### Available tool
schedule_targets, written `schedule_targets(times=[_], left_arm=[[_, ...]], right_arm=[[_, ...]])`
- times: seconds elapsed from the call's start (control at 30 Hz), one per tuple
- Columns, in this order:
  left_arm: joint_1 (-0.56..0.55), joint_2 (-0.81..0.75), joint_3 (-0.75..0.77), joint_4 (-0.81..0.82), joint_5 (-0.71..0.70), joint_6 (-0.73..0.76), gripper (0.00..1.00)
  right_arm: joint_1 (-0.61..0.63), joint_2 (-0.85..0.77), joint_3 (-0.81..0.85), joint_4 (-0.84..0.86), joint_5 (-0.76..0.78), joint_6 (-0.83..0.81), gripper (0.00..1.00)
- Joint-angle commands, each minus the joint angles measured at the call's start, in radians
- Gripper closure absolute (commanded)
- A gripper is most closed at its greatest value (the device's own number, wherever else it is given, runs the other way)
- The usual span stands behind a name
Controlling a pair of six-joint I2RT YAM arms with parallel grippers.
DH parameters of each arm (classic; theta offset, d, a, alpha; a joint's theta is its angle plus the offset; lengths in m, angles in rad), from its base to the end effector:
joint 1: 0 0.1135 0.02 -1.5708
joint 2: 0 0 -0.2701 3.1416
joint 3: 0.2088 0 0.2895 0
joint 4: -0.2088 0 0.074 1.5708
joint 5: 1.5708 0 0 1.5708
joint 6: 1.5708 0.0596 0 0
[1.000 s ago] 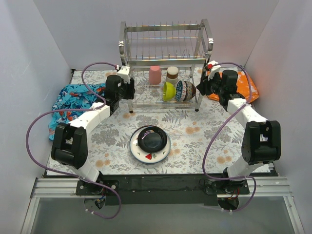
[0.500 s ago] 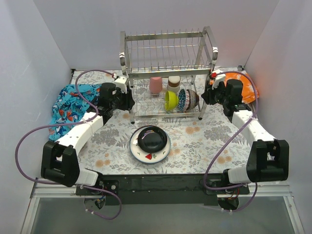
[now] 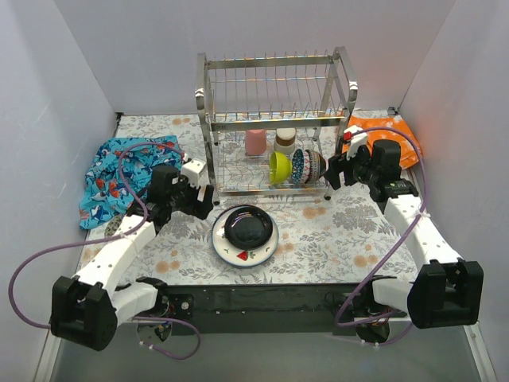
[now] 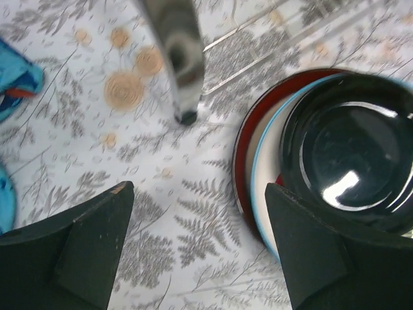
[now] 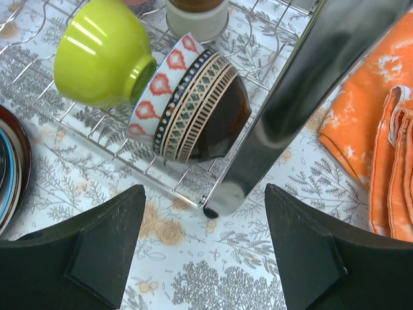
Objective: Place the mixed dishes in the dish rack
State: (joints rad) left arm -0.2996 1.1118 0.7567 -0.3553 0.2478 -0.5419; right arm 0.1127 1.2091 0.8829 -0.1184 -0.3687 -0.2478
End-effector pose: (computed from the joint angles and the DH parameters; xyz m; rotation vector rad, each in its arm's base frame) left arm 0.2696 -0.0986 0.2275 -0.1511 2.3558 -0.7096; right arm 0.3244 0.0583 0.2765 -0.5846 1.9072 0.2841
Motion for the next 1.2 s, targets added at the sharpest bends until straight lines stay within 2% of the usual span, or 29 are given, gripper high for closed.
schedule_targets(times=[0.0, 0.1, 0.13, 0.17, 0.2, 0.27, 0.3, 0.47, 0.57, 0.8, 1.07, 1.17], left_arm=[[0.068, -0.142, -0.011, -0.109, -0.059, 0.121, 0.17], [0.183, -0.187, 0.061, -0.317, -0.093, 0.216, 0.19], [0.227, -0.190, 0.079, -0.370, -0.081, 0.300, 0.23], [0.348, -0.161, 0.102, -0.437, -0.046, 0.347, 0.27], [0.406, -0.141, 0.151, -0.541, -0.013, 0.382, 0.29], [0.559, -0.087, 0.176, -0.591, -0.015, 0.452, 0.31], [0.580, -0.046, 0.178, -0.594, -0.078, 0.461, 0.31], [0.599, -0.050, 0.175, -0.652, -0.039, 0.568, 0.33], [0.600, -0.030, 0.119, -0.666, -0.094, 0.574, 0.33], [0.600, -0.003, 0.027, -0.562, -0.183, 0.517, 0.35], [0.599, 0.078, -0.005, -0.476, -0.197, 0.522, 0.55], [0.600, 0.086, -0.030, -0.455, -0.206, 0.519, 0.57]], right_arm=[[0.001, -0.078, -0.027, -0.098, 0.016, -0.044, 0.17], [-0.002, -0.124, -0.051, -0.153, 0.020, -0.048, 0.17], [-0.004, -0.138, -0.061, -0.168, 0.019, -0.050, 0.17], [-0.002, -0.161, -0.071, -0.173, 0.014, -0.050, 0.17], [-0.004, -0.169, -0.081, -0.175, 0.007, -0.053, 0.17], [-0.002, -0.180, -0.107, -0.179, 0.004, -0.054, 0.17], [-0.002, -0.180, -0.113, -0.181, 0.002, -0.053, 0.17], [-0.002, -0.163, -0.116, -0.168, -0.004, -0.042, 0.17], [-0.002, -0.154, -0.108, -0.167, -0.012, -0.057, 0.16], [-0.004, -0.143, -0.104, -0.165, -0.004, -0.076, 0.16], [-0.004, -0.144, -0.124, -0.148, -0.029, -0.056, 0.17], [-0.004, -0.160, -0.134, -0.141, -0.012, -0.051, 0.17]])
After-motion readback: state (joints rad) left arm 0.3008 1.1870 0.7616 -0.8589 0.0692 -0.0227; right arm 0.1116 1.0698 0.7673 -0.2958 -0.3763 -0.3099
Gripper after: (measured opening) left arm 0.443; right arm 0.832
